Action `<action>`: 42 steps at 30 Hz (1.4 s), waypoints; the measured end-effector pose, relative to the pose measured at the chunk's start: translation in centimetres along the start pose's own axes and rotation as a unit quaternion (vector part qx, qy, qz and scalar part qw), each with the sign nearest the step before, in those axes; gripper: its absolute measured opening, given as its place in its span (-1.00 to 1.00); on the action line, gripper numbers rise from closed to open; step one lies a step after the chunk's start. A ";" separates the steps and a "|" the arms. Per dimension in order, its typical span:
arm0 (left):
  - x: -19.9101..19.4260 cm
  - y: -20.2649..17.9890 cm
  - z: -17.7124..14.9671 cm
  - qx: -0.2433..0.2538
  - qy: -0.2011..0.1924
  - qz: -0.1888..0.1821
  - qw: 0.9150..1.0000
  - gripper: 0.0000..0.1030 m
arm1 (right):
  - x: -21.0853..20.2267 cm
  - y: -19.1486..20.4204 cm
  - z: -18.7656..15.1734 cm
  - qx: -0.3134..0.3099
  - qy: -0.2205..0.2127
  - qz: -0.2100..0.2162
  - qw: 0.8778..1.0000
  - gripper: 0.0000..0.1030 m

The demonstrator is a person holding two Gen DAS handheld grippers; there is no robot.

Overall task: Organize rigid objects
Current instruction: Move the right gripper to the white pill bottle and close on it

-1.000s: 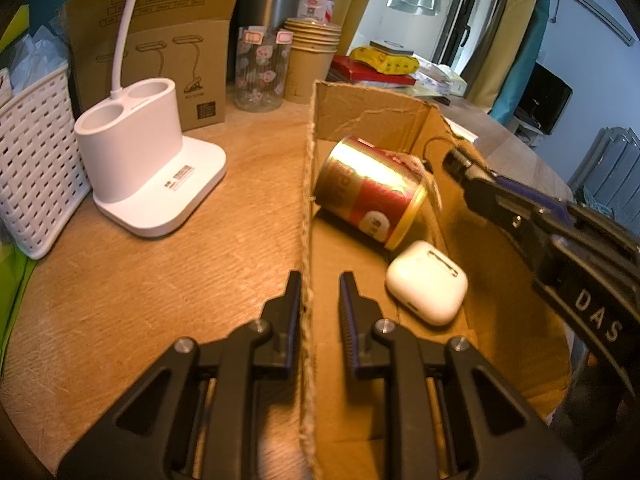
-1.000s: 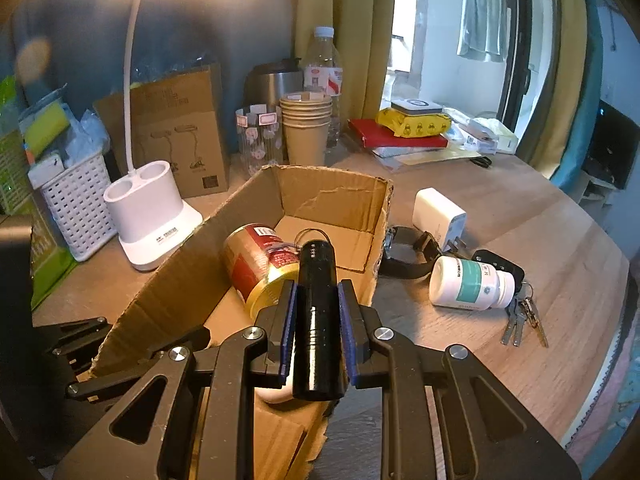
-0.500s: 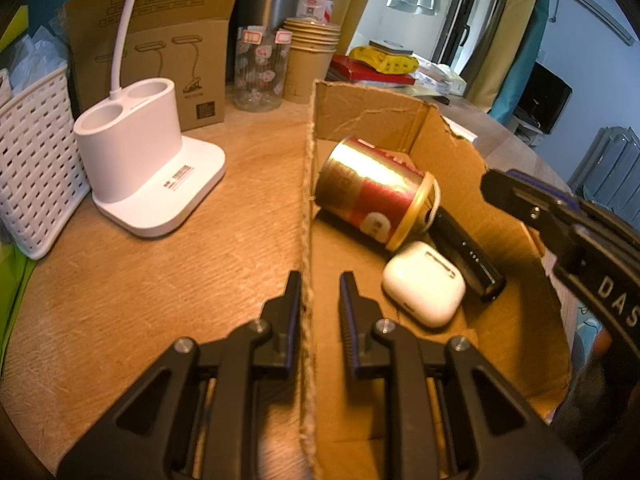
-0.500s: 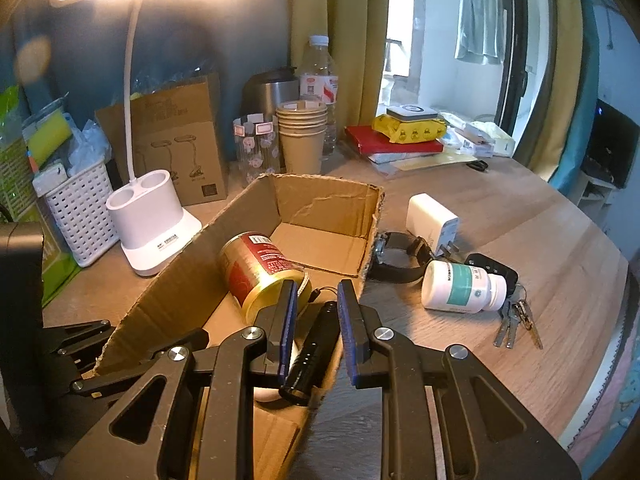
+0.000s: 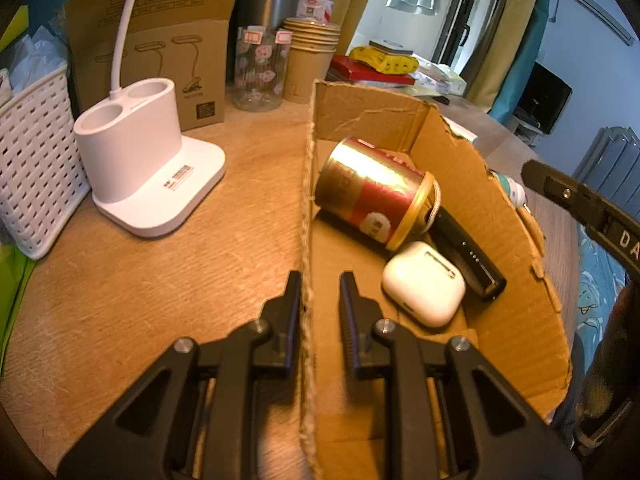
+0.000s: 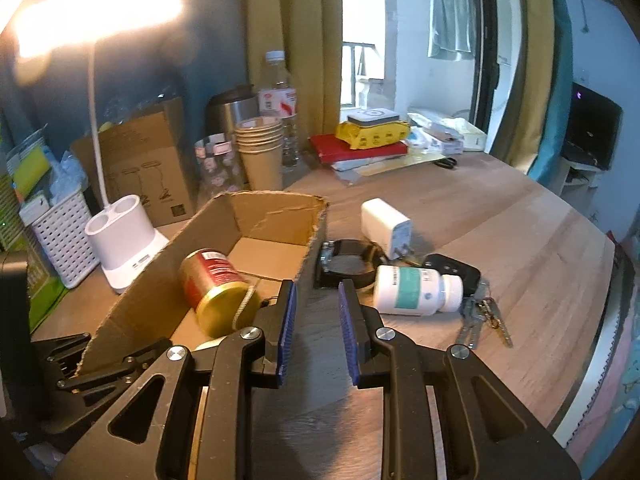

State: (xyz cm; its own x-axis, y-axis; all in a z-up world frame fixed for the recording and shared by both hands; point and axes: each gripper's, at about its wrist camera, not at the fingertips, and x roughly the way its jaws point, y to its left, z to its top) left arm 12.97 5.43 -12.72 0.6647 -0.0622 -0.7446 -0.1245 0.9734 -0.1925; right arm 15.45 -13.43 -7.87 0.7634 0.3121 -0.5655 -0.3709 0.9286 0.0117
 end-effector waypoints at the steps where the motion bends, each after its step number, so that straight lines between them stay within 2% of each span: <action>1: 0.0 0.0 0.0 0.000 0.000 0.000 1.000 -0.61 | 0.0 -0.3 0.0 0.002 0.000 -0.002 1.000 -0.54; 7: 0.0 0.0 0.0 0.000 0.000 0.000 1.000 -0.61 | -0.3 -1.8 0.0 0.013 -0.003 -0.012 1.000 -0.50; 18: 0.0 0.0 0.0 0.000 0.000 0.000 1.000 -0.61 | -0.4 -4.6 0.0 0.030 -0.008 -0.030 0.999 -0.16; 25: 0.0 0.0 0.0 0.000 0.000 0.000 1.000 -0.61 | 0.5 -6.1 -0.3 0.027 -0.011 -0.035 0.999 0.28; 31: 0.0 0.0 0.0 0.000 0.000 0.000 1.000 -0.61 | 1.6 -7.6 -0.5 0.026 -0.010 -0.036 0.999 0.29; 35: 0.0 0.0 0.0 0.000 0.000 0.000 1.000 -0.61 | 3.5 -8.6 -0.7 0.027 0.006 -0.015 1.000 0.29; 42: 0.0 0.0 0.0 0.000 0.000 0.000 1.000 -0.61 | 5.1 -8.9 -0.8 0.027 0.017 -0.007 0.999 0.29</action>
State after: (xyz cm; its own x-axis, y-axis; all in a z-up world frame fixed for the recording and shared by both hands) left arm 12.97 5.44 -12.71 0.6646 -0.0620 -0.7446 -0.1243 0.9735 -0.1920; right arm 22.19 -20.30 -11.52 0.7497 0.2918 -0.5940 -0.3300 0.9428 0.0466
